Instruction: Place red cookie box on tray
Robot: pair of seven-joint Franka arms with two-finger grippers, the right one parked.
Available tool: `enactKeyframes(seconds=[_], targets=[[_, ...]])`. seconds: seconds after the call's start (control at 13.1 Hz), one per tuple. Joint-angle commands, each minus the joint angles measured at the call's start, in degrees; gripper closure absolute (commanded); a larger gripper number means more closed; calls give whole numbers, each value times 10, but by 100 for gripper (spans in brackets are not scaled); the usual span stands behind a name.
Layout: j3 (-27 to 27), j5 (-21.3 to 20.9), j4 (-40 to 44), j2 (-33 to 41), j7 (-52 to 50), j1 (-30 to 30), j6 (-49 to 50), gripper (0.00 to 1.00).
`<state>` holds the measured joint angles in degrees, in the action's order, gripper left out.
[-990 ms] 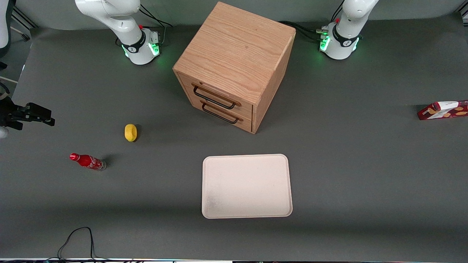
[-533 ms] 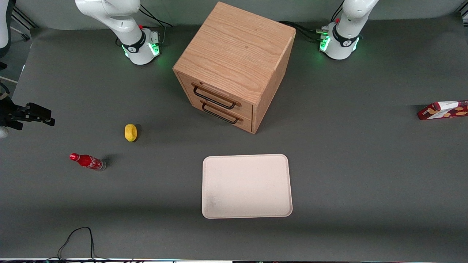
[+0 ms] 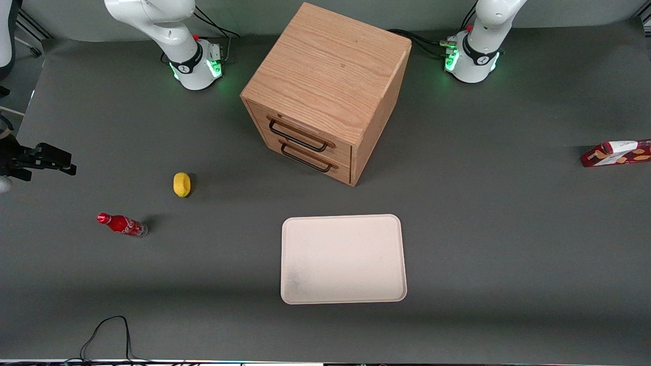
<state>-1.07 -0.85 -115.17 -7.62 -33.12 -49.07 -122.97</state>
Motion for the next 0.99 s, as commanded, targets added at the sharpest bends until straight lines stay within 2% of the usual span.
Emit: enactKeyframes(seconds=[0.0, 0.3, 0.46, 0.76, 0.91], targets=[[-3, 3, -8, -47, -12, 5, -61, 0], [-2, 15, -14, -97, -13, 5, -119, 0], [-2, 21, -30, -93, -14, 6, -123, 0], [-2, 27, -87, -91, -34, 26, -205, 0], [-2, 27, -91, -97, -34, 27, -214, 0]])
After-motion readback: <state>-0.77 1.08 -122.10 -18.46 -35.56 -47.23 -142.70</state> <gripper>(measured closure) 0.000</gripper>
